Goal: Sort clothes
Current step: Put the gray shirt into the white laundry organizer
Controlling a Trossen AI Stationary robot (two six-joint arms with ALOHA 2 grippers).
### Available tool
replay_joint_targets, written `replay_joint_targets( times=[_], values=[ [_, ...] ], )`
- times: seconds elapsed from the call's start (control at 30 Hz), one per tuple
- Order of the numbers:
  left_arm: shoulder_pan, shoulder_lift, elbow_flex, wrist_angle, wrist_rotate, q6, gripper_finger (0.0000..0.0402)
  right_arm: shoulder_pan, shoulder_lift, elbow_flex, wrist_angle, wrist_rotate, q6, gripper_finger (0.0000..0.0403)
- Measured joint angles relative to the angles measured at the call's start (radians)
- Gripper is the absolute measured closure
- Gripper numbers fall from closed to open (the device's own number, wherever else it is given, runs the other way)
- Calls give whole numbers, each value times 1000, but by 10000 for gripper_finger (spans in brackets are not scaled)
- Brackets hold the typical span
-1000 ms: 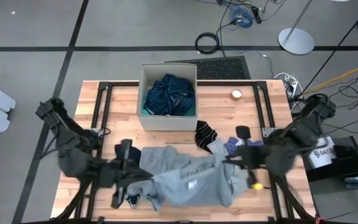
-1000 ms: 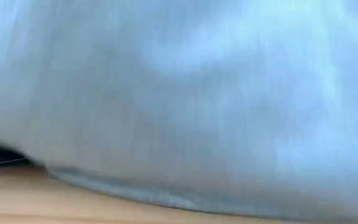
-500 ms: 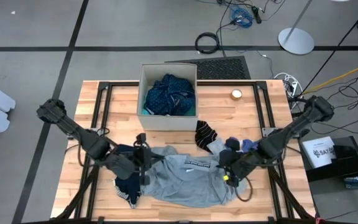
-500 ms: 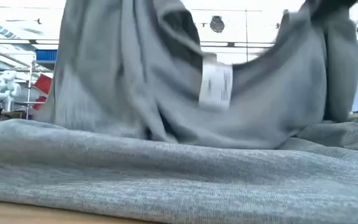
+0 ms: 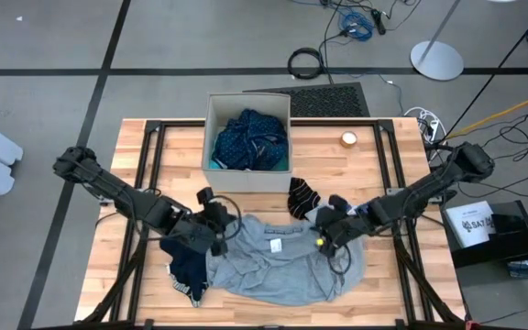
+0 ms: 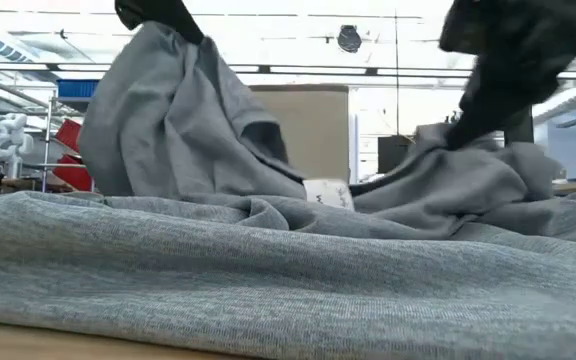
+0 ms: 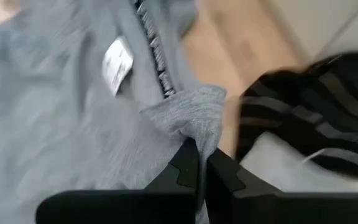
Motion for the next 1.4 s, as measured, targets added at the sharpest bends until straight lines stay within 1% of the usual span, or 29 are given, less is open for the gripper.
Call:
replay_joint_targets(
  times=[0.03,0.1,0.2,0.3,0.4,0.53,0.63,0.73,0.8,0.83,0.97,1.07,1.17,1.4],
  values=[
    [9,0,0,-3,-4,0,391,-22,0,0,11,-3,-19,403],
    [28,0,0,-5,-4,0,391,-61,0,0,23,-42,-40,403],
    [49,0,0,-7,-4,0,391,-107,2,0,6,-145,-34,403],
    [56,0,0,-8,-1,1,391,-122,3,0,-14,-250,-26,402],
    [58,0,0,-20,21,0,383,-117,3,0,-13,-289,-27,393],
    [58,-1,9,-127,38,-28,348,-111,3,0,-12,-328,-63,356],
    [58,-1,20,-256,36,-83,314,-102,3,13,-21,-373,-103,312],
    [58,-1,41,-342,-1,-158,285,-70,3,38,-28,-418,-116,263],
    [58,-8,53,-335,-9,-171,272,-36,3,47,-29,-421,-114,235],
    [57,-14,58,-324,-10,-155,268,-18,3,49,-26,-418,-113,223],
    [42,-34,71,-223,-11,-50,265,59,5,49,-22,-347,-87,193],
    [42,-38,71,-145,-13,20,265,106,31,50,5,-273,-92,187],
    [43,-37,71,-114,-15,58,265,127,91,50,60,-224,-120,187],
    [38,-37,71,-99,-16,56,265,138,282,50,111,-246,-138,187]
  ],
)
